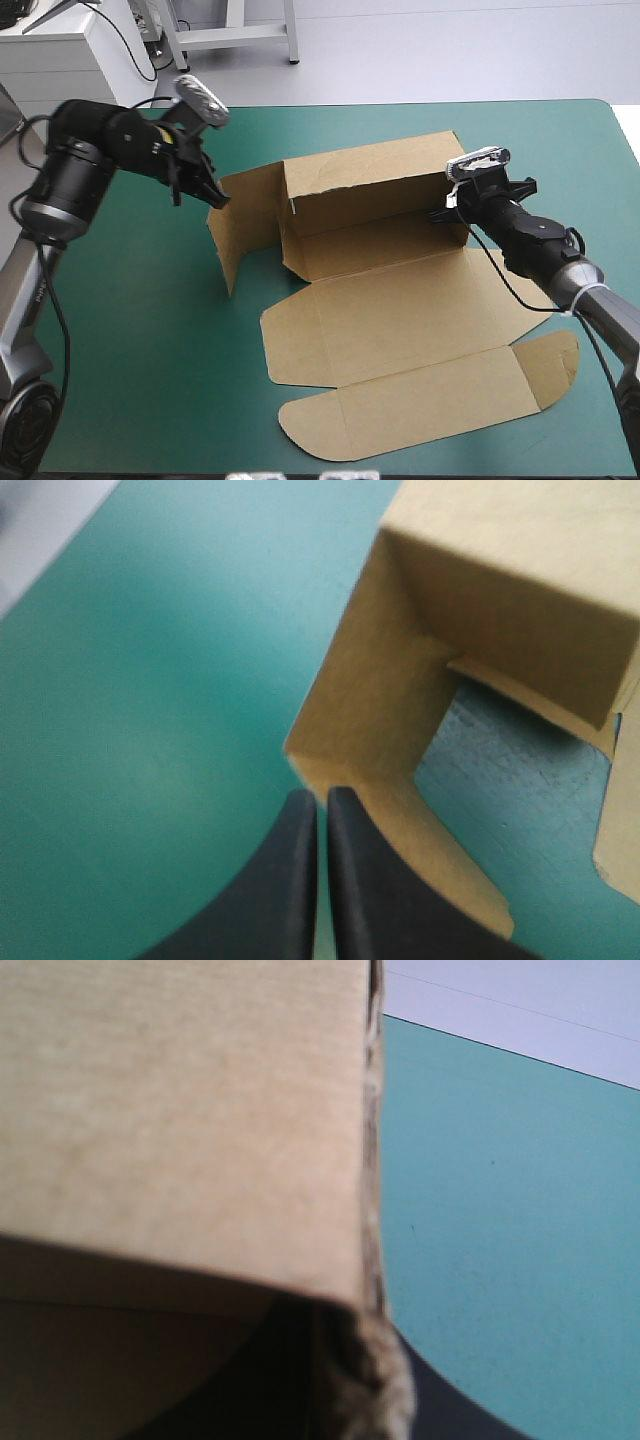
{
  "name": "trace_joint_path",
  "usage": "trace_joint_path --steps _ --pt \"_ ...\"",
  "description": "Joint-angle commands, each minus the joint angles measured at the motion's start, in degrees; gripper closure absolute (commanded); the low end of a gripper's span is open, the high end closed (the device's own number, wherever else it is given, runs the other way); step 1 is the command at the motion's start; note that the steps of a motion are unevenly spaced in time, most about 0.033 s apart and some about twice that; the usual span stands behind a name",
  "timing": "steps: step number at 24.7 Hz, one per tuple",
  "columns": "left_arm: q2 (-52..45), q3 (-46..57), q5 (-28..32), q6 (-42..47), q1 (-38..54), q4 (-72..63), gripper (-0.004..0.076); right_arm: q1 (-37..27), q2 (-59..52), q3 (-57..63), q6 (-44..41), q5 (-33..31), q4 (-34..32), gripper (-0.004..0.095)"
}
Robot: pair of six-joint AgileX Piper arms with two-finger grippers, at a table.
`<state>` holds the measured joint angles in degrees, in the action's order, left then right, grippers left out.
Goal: Fold the box
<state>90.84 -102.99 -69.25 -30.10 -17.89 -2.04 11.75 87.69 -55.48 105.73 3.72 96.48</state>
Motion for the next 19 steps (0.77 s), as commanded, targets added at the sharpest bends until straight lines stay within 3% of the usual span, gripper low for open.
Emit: trace_joint_path --steps 1,6,11,16,18,19 --pt "-2.7 -0.3 -1.1 0.0 11.8 -15.2 0.0709 0.0 -1.9 -1.9 1.6 1.1 -1.1 0.0929" --pt "-2.7 2.4 -1.6 0.0 25.5 -28.0 0.0731 0.0 -1.9 -1.9 1.3 1.0 -0.7 0.0929" --pt "-2.8 6.8 -2.7 0.0 32.9 -30.5 0.0731 -0.1 -1.9 -1.9 1.3 0.6 -0.7 0.0929" --pt "-2.8 13.9 -0.1 -1.1 33.9 -30.7 0.0731 -4.4 -1.2 -3.1 -3.0 -11.5 -1.9 0.0929" --pt "-2.8 14.5 0.5 -1.1 33.9 -30.7 0.0731 -6.2 -0.4 -4.8 -11.7 -14.0 -9.8 0.0929" --pt "-2.8 14.5 0.6 -1.1 33.9 -30.7 0.0731 -7.1 0.3 -6.7 -21.9 -17.7 -20.2 0.0929"
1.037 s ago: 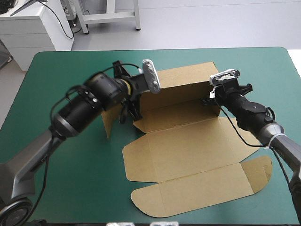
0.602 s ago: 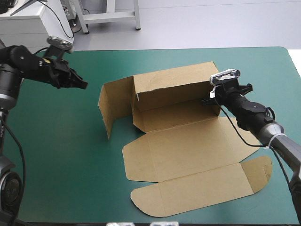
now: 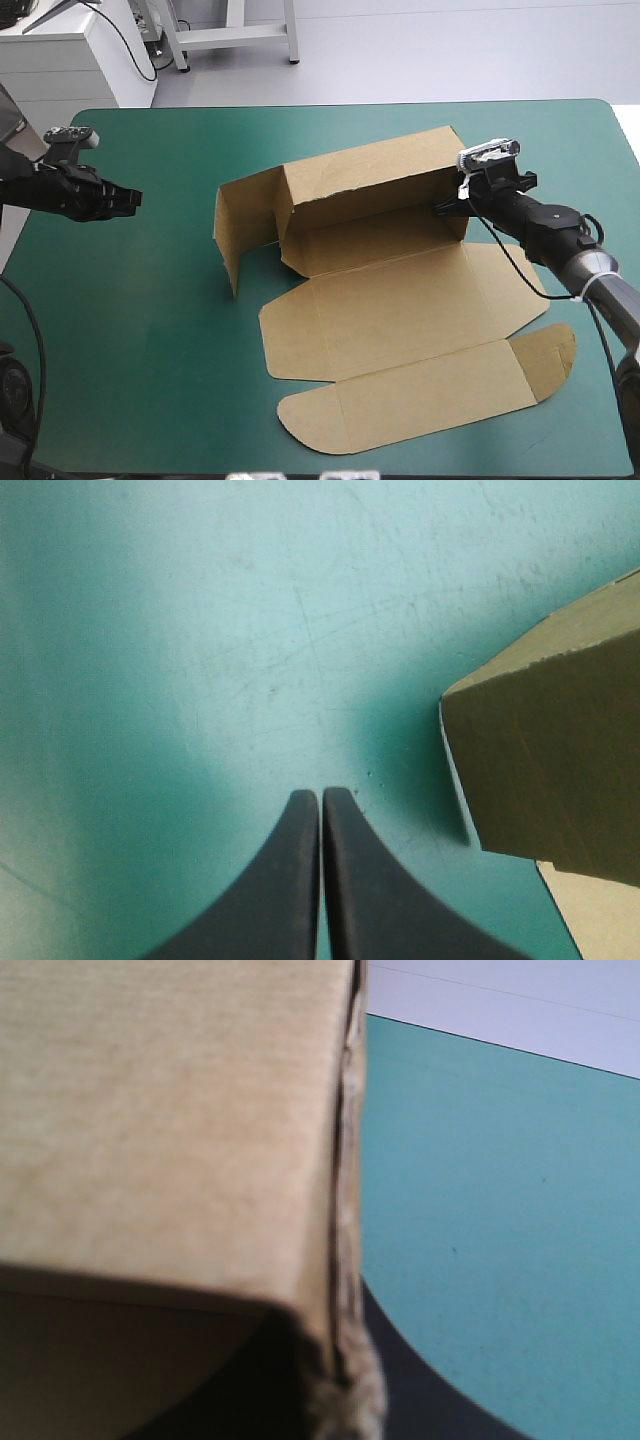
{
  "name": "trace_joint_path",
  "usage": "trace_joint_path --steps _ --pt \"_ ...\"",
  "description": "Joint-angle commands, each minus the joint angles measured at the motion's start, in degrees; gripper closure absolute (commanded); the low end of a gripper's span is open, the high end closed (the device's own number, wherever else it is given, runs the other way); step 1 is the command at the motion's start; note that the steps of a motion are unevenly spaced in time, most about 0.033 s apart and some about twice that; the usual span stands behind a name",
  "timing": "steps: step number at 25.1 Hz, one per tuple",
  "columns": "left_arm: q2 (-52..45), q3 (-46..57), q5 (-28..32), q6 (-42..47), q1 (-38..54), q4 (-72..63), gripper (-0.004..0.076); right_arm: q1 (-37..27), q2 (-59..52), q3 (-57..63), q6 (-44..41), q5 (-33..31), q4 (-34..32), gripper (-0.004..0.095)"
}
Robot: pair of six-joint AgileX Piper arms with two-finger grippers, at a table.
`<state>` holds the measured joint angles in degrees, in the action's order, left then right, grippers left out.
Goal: Fold the box
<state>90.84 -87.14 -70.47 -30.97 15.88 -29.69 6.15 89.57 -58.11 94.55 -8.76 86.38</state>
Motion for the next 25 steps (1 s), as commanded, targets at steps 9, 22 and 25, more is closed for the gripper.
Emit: trace_joint_path --steps 9,22,25 --pt "-2.8 -1.3 3.2 -1.8 0.1 -5.2 0.0731 -1.9 2.4 -31.5 -77.9 -31.4 -61.9 0.0921" --pt "-2.8 -1.3 3.8 -1.8 0.1 -5.6 0.0731 -1.9 2.5 -45.8 -91.2 -62.0 -72.8 0.0921" --pt "-2.8 -1.3 3.1 -1.7 0.1 -6.1 0.0731 -1.9 2.4 -45.2 -93.1 -62.6 -73.6 0.0920"
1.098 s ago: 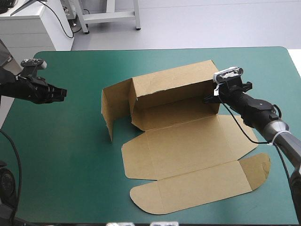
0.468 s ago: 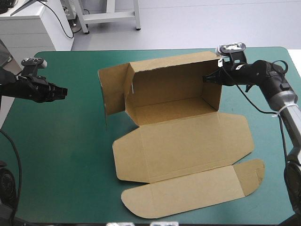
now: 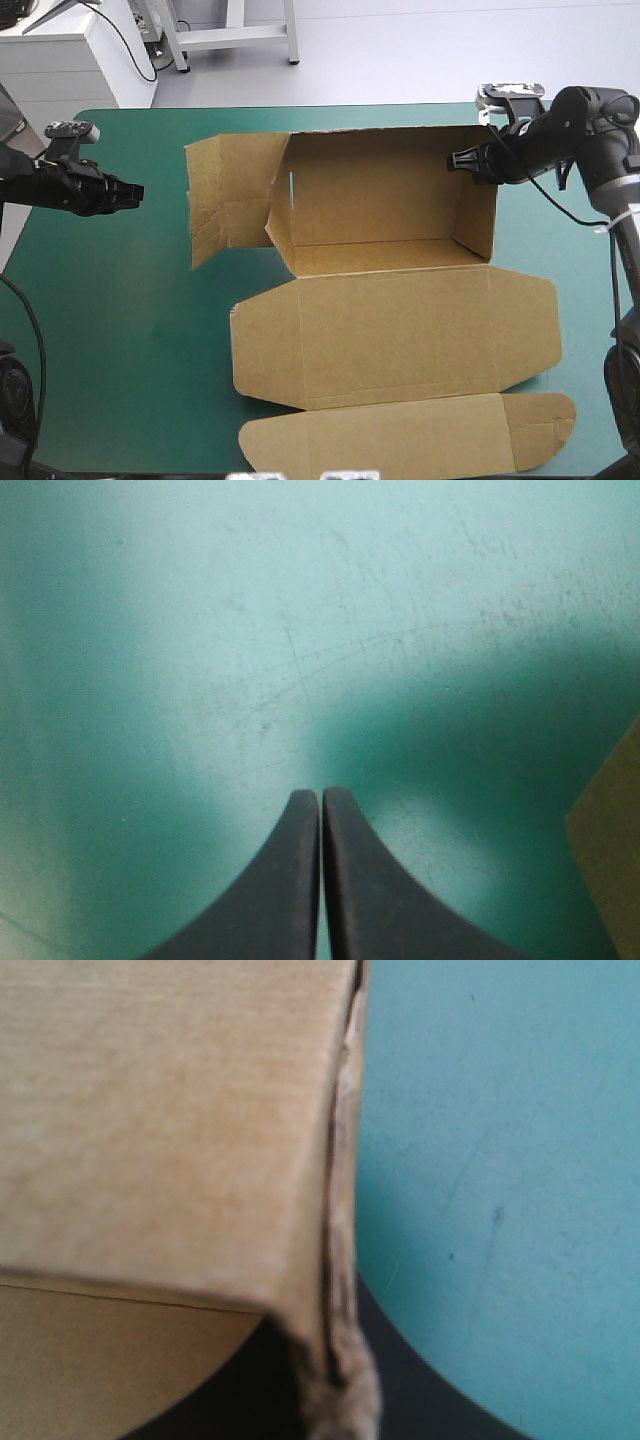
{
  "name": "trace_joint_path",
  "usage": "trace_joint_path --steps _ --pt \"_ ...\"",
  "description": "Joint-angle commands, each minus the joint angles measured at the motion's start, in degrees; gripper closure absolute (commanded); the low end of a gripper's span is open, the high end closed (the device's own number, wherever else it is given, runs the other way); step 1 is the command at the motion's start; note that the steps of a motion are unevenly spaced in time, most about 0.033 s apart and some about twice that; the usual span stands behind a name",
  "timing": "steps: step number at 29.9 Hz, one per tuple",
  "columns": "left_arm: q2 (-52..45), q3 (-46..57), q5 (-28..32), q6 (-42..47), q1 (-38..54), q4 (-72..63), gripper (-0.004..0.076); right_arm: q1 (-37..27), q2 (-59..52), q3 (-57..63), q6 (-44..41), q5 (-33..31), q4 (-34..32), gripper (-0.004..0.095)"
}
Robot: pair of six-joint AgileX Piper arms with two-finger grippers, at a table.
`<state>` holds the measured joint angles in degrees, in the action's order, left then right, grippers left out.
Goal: Fold the box
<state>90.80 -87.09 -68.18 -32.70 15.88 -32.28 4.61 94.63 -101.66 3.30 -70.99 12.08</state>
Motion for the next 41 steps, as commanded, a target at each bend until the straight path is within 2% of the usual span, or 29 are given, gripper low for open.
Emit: trace_joint_path --steps 1,4,9,13,21,24,30,34,36,38,41 --pt "-2.7 -1.4 0.2 0.0 0.1 -4.0 0.0731 -0.4 -2.7 -1.6 -1.8 -0.4 1.2 0.0921" --pt "-2.7 -1.4 -2.0 0.0 0.1 -5.0 0.0731 0.5 -2.2 -1.4 -2.6 -0.4 -0.2 0.0918" --pt "-2.7 -1.4 -2.5 0.0 0.0 -5.0 0.0731 3.6 0.0 -1.4 -4.3 -0.4 -4.4 0.0917" --pt "-2.7 -1.4 -3.0 0.0 0.0 -5.0 0.0731 3.8 3.4 -1.4 -6.2 -0.4 -5.1 0.0917" --pt "-2.7 -1.4 -3.4 0.0 0.0 -5.0 0.0731 4.1 10.5 -1.4 -2.2 -0.3 -5.8 0.0918" --pt "-2.7 -1.4 -3.2 0.0 0.0 -5.0 0.0731 4.1 12.2 -1.5 -1.4 2.2 -6.3 0.0918" --pt "-2.7 -1.4 -3.5 0.0 0.0 -5.0 0.0731 4.1 13.4 -1.6 -1.4 11.6 -6.5 0.0925" --pt "-2.7 -1.4 -3.5 0.0 0.0 -5.0 0.0732 4.1 15.1 -1.6 -0.7 13.5 -6.6 0.0918" --pt "-2.7 -1.4 -3.5 0.0 0.0 -5.0 0.0731 4.1 15.8 -1.6 0.7 12.8 -6.3 0.0890" --pt "-2.7 -1.4 -3.4 0.0 0.0 -5.0 0.0731 4.1 16.3 -1.7 0.8 12.2 -5.9 0.0806" --pt "-2.7 -1.4 -3.1 0.0 0.0 -5.0 0.0731 4.1 16.6 -3.2 0.8 12.2 -5.9 0.0596"
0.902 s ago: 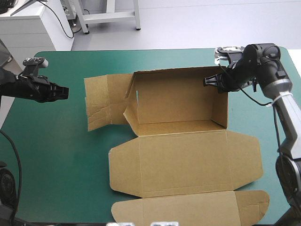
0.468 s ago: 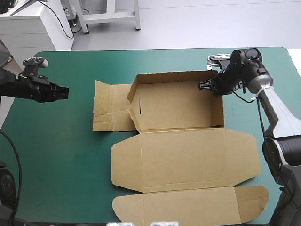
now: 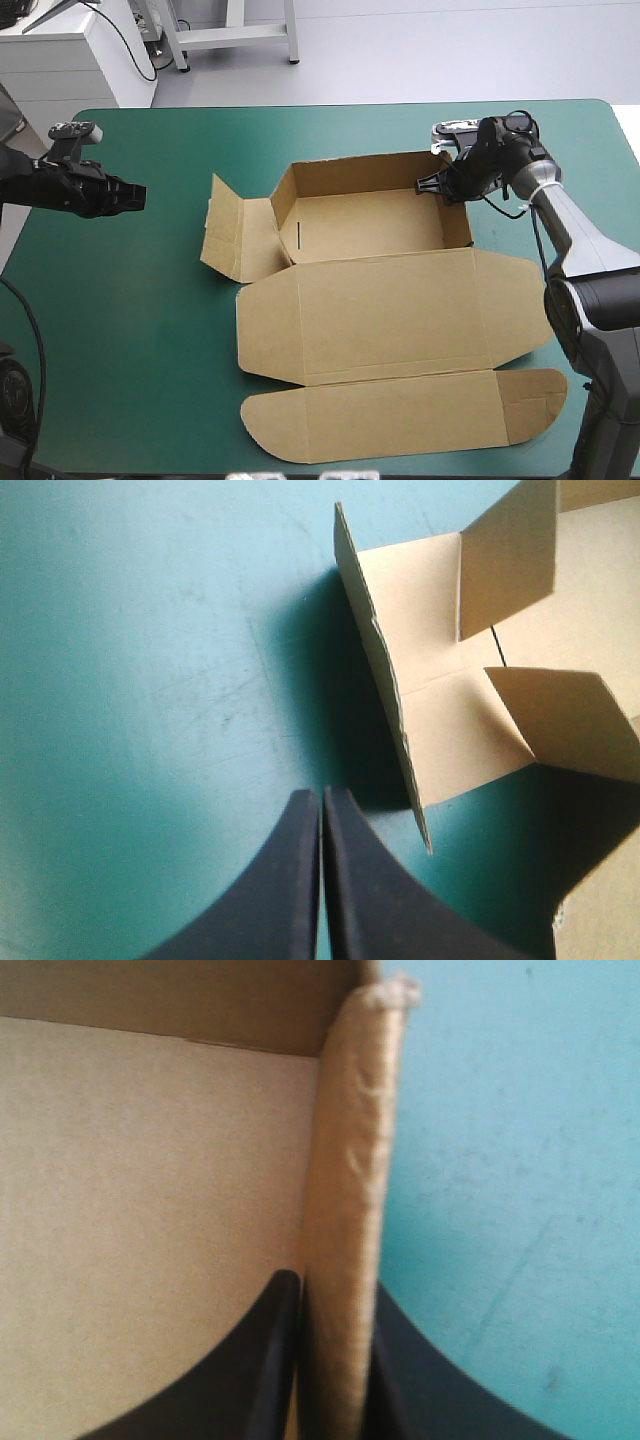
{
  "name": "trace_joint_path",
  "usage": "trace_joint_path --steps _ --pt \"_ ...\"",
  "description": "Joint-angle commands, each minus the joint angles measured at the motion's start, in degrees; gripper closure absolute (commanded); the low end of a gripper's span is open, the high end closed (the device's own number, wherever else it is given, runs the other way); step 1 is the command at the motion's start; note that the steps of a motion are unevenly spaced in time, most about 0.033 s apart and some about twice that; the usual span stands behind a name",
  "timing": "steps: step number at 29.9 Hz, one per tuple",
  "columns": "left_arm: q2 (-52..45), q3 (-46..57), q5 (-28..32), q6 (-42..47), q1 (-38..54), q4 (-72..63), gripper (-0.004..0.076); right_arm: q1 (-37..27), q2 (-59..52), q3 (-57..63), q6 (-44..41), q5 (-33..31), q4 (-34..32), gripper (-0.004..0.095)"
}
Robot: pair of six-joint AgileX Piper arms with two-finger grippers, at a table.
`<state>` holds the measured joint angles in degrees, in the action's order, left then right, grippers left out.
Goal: Fold the box
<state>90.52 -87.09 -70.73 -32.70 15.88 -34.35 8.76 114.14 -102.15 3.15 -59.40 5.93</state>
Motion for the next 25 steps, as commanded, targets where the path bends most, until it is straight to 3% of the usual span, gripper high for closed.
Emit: trace_joint_path --steps 1,5,7,11,18,25 --pt "-2.4 -1.4 -0.5 0.0 0.0 -2.9 0.0731 0.0 -2.9 -3.7 0.8 0.4 0.1 0.0514" --pt "-2.4 -1.4 -0.5 0.0 0.0 -2.9 0.0732 0.0 -2.9 -9.3 0.0 -2.5 0.0 0.0240" --pt "-2.4 -1.4 -0.5 0.0 0.0 -2.9 0.0731 0.0 -2.9 -11.9 -1.0 -4.6 -0.3 0.0181" --pt "-2.4 -1.4 -0.5 -0.1 0.0 -2.9 0.0731 0.0 -2.9 -16.7 -3.7 -12.1 -3.5 0.0185" --pt "-2.4 -1.4 -1.0 -0.1 0.0 -2.7 0.0731 0.4 -3.3 -12.4 -4.7 -12.0 0.4 0.0185" --pt "-2.4 -1.4 -1.0 -0.1 0.0 -2.4 0.0731 0.5 -2.7 -3.1 -4.7 -10.8 -1.5 0.0185"
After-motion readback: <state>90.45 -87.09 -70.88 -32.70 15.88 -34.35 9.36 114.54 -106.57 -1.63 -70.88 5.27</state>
